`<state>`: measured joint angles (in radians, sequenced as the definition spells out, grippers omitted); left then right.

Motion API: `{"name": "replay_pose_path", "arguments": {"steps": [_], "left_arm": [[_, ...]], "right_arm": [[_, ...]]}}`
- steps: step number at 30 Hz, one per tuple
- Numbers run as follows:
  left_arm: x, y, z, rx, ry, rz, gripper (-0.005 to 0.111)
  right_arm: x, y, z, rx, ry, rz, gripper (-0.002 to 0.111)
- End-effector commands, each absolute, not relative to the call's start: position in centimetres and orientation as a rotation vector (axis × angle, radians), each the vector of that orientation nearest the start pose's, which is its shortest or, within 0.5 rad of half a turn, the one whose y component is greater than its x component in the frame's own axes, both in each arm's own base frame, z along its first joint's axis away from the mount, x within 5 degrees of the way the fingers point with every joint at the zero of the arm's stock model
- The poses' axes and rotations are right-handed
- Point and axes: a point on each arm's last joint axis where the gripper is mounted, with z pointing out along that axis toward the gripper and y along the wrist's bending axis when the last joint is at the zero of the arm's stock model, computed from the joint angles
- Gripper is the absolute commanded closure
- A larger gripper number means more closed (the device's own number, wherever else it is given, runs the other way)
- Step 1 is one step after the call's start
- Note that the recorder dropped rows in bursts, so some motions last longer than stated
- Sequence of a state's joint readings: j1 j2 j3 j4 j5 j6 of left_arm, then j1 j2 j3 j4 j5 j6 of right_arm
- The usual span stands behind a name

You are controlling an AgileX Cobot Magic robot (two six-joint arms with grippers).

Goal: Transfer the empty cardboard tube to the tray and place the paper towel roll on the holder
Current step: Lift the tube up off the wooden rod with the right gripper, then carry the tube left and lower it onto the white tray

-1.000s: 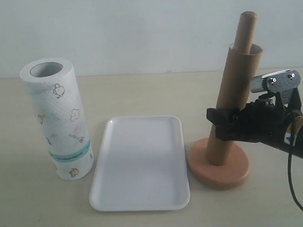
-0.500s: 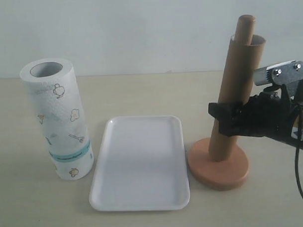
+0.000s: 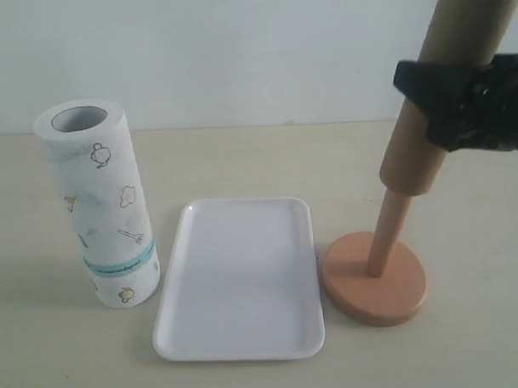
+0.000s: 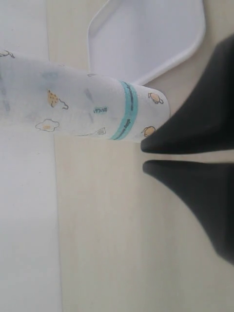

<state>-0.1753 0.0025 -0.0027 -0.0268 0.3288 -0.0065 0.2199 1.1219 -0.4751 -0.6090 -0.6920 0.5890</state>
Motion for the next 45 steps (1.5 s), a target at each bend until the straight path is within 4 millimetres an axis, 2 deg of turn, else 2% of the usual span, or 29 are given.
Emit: {"name": "replay_pose_path", "arguments": {"steps": [1, 6, 14, 17, 21, 23, 26, 28, 32, 35, 39, 42, 45], "left_arm": [[5.3, -1.0, 18.5, 0.131, 1.794, -0.159, 0.103], [5.3, -1.0, 18.5, 0.131, 1.794, -0.159, 0.103], [5.3, -1.0, 18.5, 0.131, 1.794, -0.159, 0.103], [5.3, -1.0, 18.5, 0.131, 1.794, -0.159, 0.103], [5.3, -1.0, 18.5, 0.131, 1.794, -0.159, 0.103], [5.3, -1.0, 18.5, 0.131, 1.794, -0.159, 0.103], [5.3, -1.0, 18.5, 0.131, 1.794, -0.159, 0.103], [5.3, -1.0, 18.5, 0.131, 1.794, -0.159, 0.103], [5.3, -1.0, 18.5, 0.131, 1.794, -0.159, 0.103], [5.3, -1.0, 18.5, 0.131, 1.794, -0.159, 0.103], [5.3, -1.0, 18.5, 0.131, 1.794, -0.159, 0.103], [5.3, -1.0, 18.5, 0.131, 1.794, -0.159, 0.103], [5.3, -1.0, 18.5, 0.131, 1.794, -0.159, 0.103]], "right_arm": [[18.9, 7.5, 32.0, -0.398, 1.373, 0.499, 0.108], [16.5, 7.1, 35.8, -0.438, 1.208, 0.462, 0.108], [13.1, 6.6, 40.7, -0.436, 1.047, 0.493, 0.108], [12.0, 7.2, 42.4, -0.496, 1.043, 0.594, 0.108], [11.3, 7.9, 43.6, -0.544, 1.099, 0.743, 0.108], [11.3, 8.4, 44.1, -0.553, 1.181, 0.874, 0.109], [11.8, 9.9, 44.6, -0.680, 1.221, 1.086, 0.109], [12.7, 10.4, 44.6, -0.691, 1.262, 1.164, 0.109], [14.0, 12.3, 43.2, -0.756, 1.387, 1.142, 0.109], [14.1, 15.0, 42.3, -0.758, 1.444, 1.101, 0.109], [14.7, 19.5, 39.8, -0.747, 1.578, 1.008, 0.109], [15.7, 22.2, 37.4, -0.732, 1.670, 0.943, 0.109], [17.3, 24.0, 35.4, -0.711, 1.754, 0.905, 0.109]]}}
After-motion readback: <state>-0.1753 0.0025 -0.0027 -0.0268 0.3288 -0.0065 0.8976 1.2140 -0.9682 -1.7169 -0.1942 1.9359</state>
